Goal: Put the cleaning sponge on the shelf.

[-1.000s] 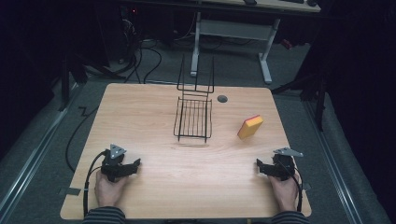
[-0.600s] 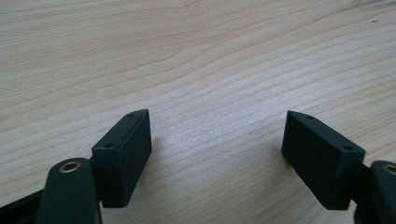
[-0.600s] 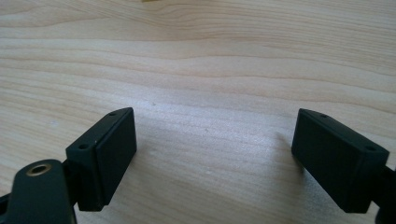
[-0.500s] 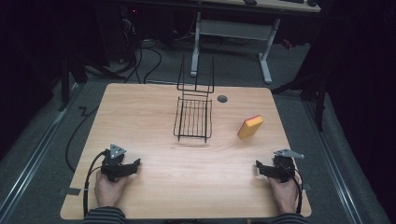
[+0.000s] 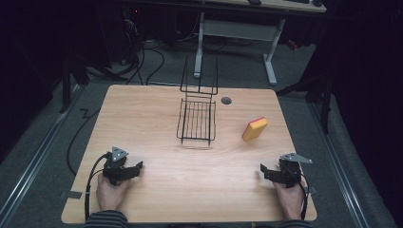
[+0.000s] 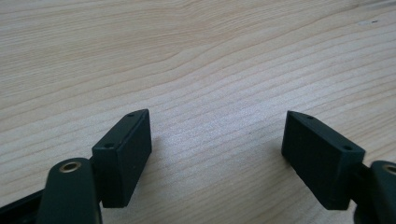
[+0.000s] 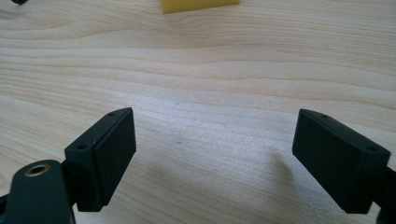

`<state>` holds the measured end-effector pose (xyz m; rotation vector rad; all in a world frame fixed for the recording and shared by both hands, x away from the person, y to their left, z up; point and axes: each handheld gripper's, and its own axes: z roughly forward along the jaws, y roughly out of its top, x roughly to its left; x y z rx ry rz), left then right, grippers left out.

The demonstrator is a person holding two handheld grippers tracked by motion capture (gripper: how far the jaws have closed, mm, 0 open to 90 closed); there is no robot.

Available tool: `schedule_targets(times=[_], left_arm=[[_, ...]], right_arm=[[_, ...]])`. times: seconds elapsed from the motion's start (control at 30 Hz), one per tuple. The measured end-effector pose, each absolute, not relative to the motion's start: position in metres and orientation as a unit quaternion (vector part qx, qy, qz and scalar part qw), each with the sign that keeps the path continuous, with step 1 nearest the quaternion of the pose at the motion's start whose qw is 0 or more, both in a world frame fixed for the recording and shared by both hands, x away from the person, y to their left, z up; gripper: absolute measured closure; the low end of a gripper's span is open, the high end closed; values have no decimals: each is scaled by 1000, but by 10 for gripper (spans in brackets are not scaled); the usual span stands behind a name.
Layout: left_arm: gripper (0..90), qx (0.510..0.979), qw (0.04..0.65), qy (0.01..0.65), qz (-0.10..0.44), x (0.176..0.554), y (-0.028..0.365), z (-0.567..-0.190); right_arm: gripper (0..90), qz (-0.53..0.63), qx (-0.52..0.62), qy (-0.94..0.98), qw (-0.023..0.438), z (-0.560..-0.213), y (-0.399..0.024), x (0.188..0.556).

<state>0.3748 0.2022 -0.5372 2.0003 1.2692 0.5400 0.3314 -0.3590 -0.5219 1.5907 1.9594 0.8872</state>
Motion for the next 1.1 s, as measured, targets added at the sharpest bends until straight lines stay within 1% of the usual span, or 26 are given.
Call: schedule_targets(times=[0.53,0.93,1.1], left_arm=[[247,772,348,490,208,375,202,-537],[247,771,349,490,208,375,202,-537],[247,771,349,490,207,375,203,-537]], right_arm=[[136,349,568,709,231,-509,-354,327],[126,361,552,715,232,-497,-346,336],[116,364,543,718,239,-491,-341,342]])
